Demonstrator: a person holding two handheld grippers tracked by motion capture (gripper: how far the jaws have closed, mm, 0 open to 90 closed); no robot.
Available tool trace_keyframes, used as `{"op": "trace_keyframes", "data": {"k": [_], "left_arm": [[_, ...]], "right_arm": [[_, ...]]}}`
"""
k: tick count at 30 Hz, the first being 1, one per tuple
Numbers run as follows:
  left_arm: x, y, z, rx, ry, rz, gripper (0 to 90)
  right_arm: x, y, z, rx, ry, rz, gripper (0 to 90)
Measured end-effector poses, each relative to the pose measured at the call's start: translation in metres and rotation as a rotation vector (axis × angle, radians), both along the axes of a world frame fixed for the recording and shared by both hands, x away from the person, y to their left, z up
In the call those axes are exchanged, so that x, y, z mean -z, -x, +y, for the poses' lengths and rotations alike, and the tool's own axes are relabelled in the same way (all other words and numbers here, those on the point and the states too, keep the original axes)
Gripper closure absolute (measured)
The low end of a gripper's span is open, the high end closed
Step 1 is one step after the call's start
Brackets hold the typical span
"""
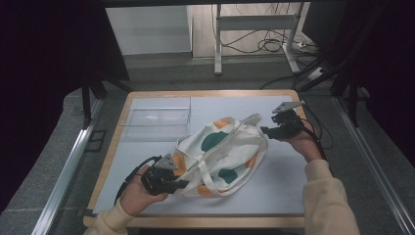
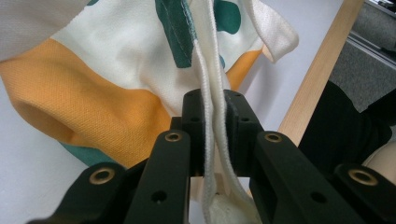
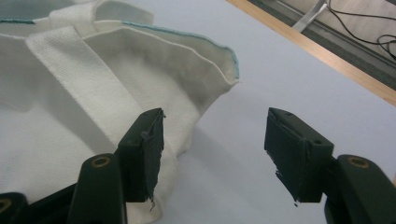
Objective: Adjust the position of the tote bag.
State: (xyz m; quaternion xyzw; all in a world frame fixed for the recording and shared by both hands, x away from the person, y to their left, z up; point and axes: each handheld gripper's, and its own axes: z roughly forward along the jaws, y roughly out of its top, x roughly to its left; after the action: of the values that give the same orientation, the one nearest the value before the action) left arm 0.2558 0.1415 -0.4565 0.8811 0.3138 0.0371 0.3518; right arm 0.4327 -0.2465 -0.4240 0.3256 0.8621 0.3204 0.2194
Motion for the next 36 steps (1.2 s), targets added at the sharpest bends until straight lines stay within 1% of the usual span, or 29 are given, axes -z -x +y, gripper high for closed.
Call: {"op": "trace_keyframes", "data": {"k": [3, 4, 7, 9, 10, 11, 12, 13, 14, 15, 16, 18, 19, 20, 21, 22, 23, 24, 26, 28, 29, 30, 31, 32, 33, 34, 35, 36], "left_arm": [[0.000, 0.000, 0.000, 0.002, -0.002, -0.001, 80.7], [-0.001, 0.000, 0.000, 0.002, -0.002, -0.003, 80.7], [0.000, 0.000, 0.000, 0.003, 0.000, -0.001, 80.7], [0.000, -0.001, 0.001, 0.004, 0.001, -0.002, 80.7], [0.000, 0.000, 0.001, 0.004, 0.001, -0.003, 80.7], [-0.001, 0.000, 0.001, 0.004, 0.002, -0.004, 80.7], [-0.001, 0.000, 0.001, 0.004, 0.002, -0.004, 80.7], [0.000, 0.000, 0.001, 0.004, 0.002, -0.003, 80.7], [0.000, 0.000, 0.001, 0.005, 0.002, -0.003, 80.7], [0.000, -0.001, 0.001, 0.005, 0.002, -0.002, 80.7], [0.000, -0.001, 0.001, 0.006, 0.002, -0.002, 80.7], [-0.001, -0.001, 0.001, 0.006, 0.001, -0.002, 80.8], [-0.001, -0.001, 0.001, 0.007, 0.000, -0.002, 80.8], [-0.001, -0.001, 0.001, 0.007, 0.000, -0.002, 80.8], [0.000, -0.001, 0.001, 0.006, 0.001, -0.002, 80.8], [0.000, -0.001, 0.001, 0.006, 0.001, -0.002, 80.9], [0.000, -0.001, 0.001, 0.006, 0.002, -0.002, 81.0], [0.000, -0.001, 0.001, 0.005, 0.003, -0.001, 81.0], [0.000, -0.001, 0.001, 0.006, 0.003, 0.002, 81.1], [0.000, -0.001, 0.001, 0.007, 0.002, 0.002, 81.1], [0.000, -0.002, 0.001, 0.005, 0.004, 0.004, 81.1], [0.000, -0.002, 0.001, 0.004, 0.006, 0.004, 81.2], [0.000, -0.002, 0.001, 0.003, 0.006, 0.004, 81.2], [0.000, -0.002, 0.001, 0.004, 0.006, 0.005, 81.3], [0.000, -0.002, 0.001, 0.004, 0.006, 0.006, 81.3], [0.001, -0.002, 0.001, 0.003, 0.006, 0.006, 81.3], [0.001, -0.002, 0.001, 0.004, 0.004, 0.006, 81.4], [0.001, -0.003, 0.001, 0.005, 0.003, 0.006, 81.5]], "right_arm": [[-0.001, -0.003, 0.003, -0.003, 0.005, 0.003, 38.9], [-0.002, -0.007, 0.004, 0.000, -0.006, 0.008, 40.3], [-0.002, -0.013, 0.006, -0.007, 0.010, 0.018, 41.5], [-0.002, -0.015, 0.007, -0.008, 0.005, 0.021, 42.4], [-0.002, -0.017, 0.008, -0.013, 0.006, 0.027, 42.4], [-0.002, -0.020, 0.010, -0.020, 0.017, 0.021, 42.8], [-0.002, -0.022, 0.010, -0.024, 0.014, 0.031, 42.8], [-0.002, -0.022, 0.010, -0.024, 0.014, 0.031, 42.8], [-0.002, -0.025, 0.011, -0.035, 0.027, 0.038, 42.8], [-0.002, -0.025, 0.011, -0.035, 0.027, 0.038, 42.8], [-0.002, -0.030, 0.011, -0.048, 0.018, 0.049, 43.0], [-0.002, -0.032, 0.011, -0.053, 0.020, 0.055, 43.1], [-0.002, -0.034, 0.012, -0.064, 0.031, 0.058, 43.7], [-0.002, -0.036, 0.012, -0.075, 0.028, 0.060, 43.9], [-0.001, -0.040, 0.013, -0.087, 0.028, 0.075, 44.1], [0.000, -0.042, 0.014, -0.092, 0.042, 0.078, 44.5], [0.001, -0.044, 0.015, -0.107, 0.049, 0.085, 44.6], [0.001, -0.044, 0.015, -0.107, 0.049, 0.085, 44.6], [0.003, -0.051, 0.017, -0.126, 0.078, 0.089, 44.5], [0.005, -0.054, 0.017, -0.142, 0.050, 0.094, 44.8], [0.005, -0.054, 0.017, -0.142, 0.050, 0.094, 44.8], [0.009, -0.057, 0.019, -0.155, 0.053, 0.094, 47.1], [0.011, -0.058, 0.020, -0.162, 0.070, 0.092, 50.2], [0.014, -0.059, 0.021, -0.164, 0.076, 0.092, 54.4], [0.015, -0.059, 0.022, -0.172, 0.072, 0.105, 59.6], [0.015, -0.059, 0.022, -0.172, 0.072, 0.105, 59.6], [0.016, -0.060, 0.023, -0.188, 0.068, 0.110, 62.0], [0.017, -0.060, 0.025, -0.192, 0.086, 0.099, 69.2]]}}
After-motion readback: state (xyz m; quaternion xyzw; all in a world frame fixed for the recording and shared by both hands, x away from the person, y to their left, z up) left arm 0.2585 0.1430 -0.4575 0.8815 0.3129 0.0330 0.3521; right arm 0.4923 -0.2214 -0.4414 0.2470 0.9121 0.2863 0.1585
